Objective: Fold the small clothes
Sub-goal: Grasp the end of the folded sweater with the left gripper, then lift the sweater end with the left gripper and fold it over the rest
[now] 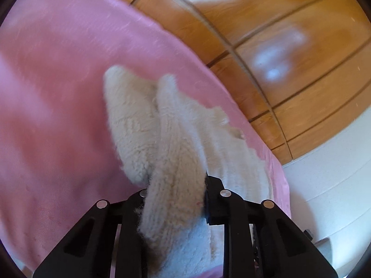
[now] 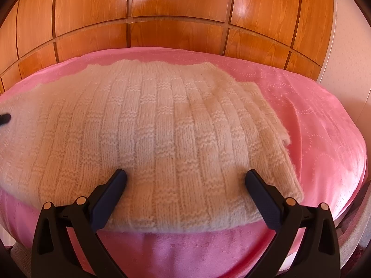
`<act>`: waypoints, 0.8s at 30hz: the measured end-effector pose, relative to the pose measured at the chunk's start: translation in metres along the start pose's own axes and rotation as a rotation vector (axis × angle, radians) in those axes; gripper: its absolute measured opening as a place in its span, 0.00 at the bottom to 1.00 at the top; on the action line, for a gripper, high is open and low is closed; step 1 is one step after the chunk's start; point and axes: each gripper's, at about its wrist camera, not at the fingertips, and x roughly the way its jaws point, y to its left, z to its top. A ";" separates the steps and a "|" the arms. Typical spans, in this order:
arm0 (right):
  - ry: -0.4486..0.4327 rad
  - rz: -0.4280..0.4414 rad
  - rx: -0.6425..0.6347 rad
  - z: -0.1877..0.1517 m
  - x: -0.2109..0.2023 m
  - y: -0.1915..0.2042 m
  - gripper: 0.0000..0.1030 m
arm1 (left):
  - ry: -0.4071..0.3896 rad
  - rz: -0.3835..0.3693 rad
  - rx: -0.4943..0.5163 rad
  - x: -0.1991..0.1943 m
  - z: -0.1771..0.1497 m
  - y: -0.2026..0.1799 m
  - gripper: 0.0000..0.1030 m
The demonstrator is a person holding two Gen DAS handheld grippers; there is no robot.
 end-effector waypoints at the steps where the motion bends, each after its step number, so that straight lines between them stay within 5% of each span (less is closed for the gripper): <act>1: 0.000 0.001 0.000 0.000 0.000 0.000 0.98 | -0.004 -0.007 0.013 -0.002 0.001 -0.005 0.20; 20: 0.000 0.070 -0.024 0.004 -0.006 -0.014 0.98 | -0.004 -0.170 0.371 0.021 0.005 -0.163 0.19; 24: -0.082 -0.062 -0.044 0.012 -0.024 -0.027 0.98 | 0.040 -0.194 0.432 0.040 -0.009 -0.191 0.19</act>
